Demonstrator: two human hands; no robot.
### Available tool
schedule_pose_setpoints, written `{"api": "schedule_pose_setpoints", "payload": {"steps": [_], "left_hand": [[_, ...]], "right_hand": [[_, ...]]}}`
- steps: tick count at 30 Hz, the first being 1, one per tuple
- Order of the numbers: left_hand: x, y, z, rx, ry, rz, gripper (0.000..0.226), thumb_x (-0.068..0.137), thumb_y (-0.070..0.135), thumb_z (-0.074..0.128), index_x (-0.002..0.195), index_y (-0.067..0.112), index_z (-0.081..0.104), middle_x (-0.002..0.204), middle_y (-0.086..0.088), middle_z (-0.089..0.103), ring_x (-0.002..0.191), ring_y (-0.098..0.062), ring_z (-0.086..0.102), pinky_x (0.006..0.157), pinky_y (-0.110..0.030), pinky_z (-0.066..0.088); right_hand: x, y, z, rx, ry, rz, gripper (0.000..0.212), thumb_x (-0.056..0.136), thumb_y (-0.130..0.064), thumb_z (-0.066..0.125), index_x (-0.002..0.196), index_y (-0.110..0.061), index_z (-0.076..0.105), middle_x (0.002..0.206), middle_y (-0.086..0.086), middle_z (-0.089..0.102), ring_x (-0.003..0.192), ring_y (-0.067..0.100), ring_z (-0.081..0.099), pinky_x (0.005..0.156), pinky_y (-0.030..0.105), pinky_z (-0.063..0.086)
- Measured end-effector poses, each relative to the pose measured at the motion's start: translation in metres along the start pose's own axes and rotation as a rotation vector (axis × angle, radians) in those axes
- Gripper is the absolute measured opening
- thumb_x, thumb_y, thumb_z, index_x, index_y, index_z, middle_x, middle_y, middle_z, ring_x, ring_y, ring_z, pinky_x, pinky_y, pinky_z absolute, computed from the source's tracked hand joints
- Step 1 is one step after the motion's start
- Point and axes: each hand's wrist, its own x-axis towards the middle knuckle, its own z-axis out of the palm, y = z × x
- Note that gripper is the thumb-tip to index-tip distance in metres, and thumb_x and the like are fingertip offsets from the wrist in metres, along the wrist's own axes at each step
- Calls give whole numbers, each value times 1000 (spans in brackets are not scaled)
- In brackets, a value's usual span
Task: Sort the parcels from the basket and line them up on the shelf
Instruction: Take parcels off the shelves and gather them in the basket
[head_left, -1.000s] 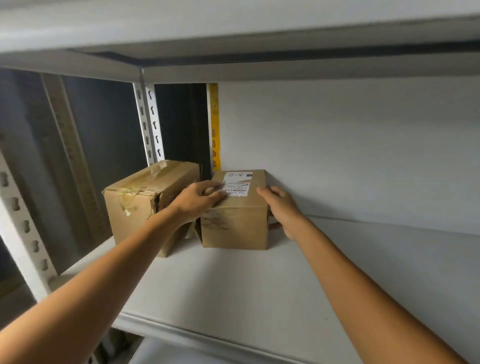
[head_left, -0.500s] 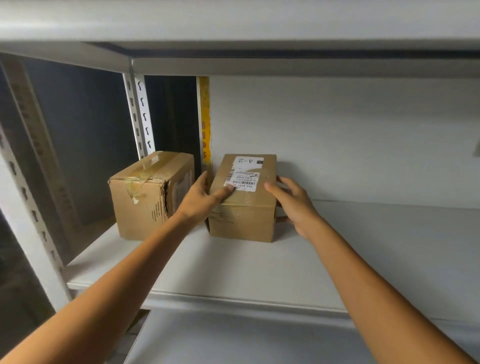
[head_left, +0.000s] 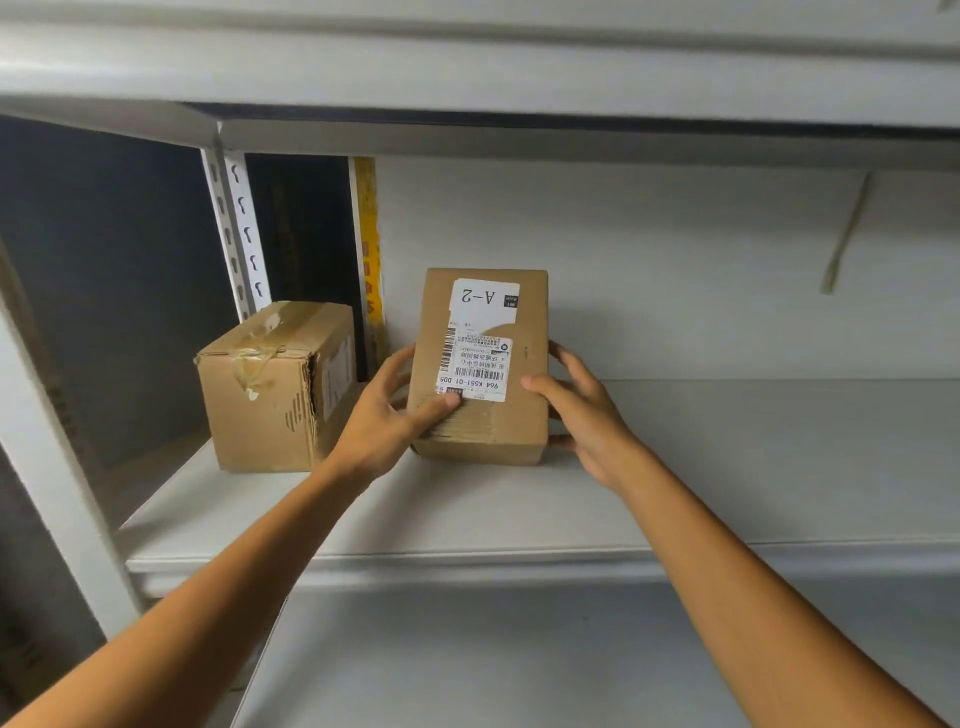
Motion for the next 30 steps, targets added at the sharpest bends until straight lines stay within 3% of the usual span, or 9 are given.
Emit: {"api": "schedule_pose_setpoints", "payload": {"steps": [4, 10, 16, 22, 27, 30], "left_hand": [[-2, 6, 32, -28, -37, 57, 92, 60, 52, 81, 140, 47, 36, 134, 9, 54, 116, -12, 57, 92, -30, 51], [2, 29, 115, -74, -139, 114, 88, 56, 55, 79, 136, 48, 42, 129, 10, 57, 107, -13, 61, 84, -29, 55], [-8, 71, 231, -204, -288, 163, 60, 78, 41, 72, 133, 36, 49, 127, 1, 59, 109, -21, 62, 85, -40, 56], [-48, 114, 354, -244, -479, 181, 57, 85, 28, 69, 136, 30, 44, 124, 0, 57, 107, -18, 60, 78, -28, 53], [-101, 135, 456, -265, -658, 139, 63, 83, 24, 71, 139, 29, 42, 123, -1, 56, 107, -18, 59, 68, -20, 55], [-137, 139, 509, -235, -781, 127, 76, 72, 39, 76, 139, 29, 41, 125, 0, 56, 111, -19, 59, 81, -34, 58]], "right_hand": [[-19, 0, -26, -63, 19, -85, 67, 84, -33, 74, 141, -44, 40, 129, -8, 63, 118, 15, 60, 90, 43, 56], [-70, -14, -102, -100, 184, -148, 57, 90, -27, 68, 139, -42, 44, 128, -8, 63, 116, 13, 61, 93, 41, 55], [-140, -44, -200, -177, 478, -204, 51, 88, -30, 70, 134, -40, 50, 124, -12, 65, 112, 9, 63, 101, 40, 49], [-235, -62, -297, -212, 698, -152, 66, 83, -37, 74, 141, -42, 42, 125, -12, 64, 116, 9, 58, 99, 38, 49], [-330, -59, -364, -188, 854, -86, 62, 84, -31, 73, 138, -39, 43, 118, -15, 64, 109, 2, 57, 84, 22, 46], [-387, -52, -398, -157, 951, -39, 56, 85, -26, 72, 133, -38, 45, 112, -16, 64, 106, 3, 58, 80, 22, 47]]}}
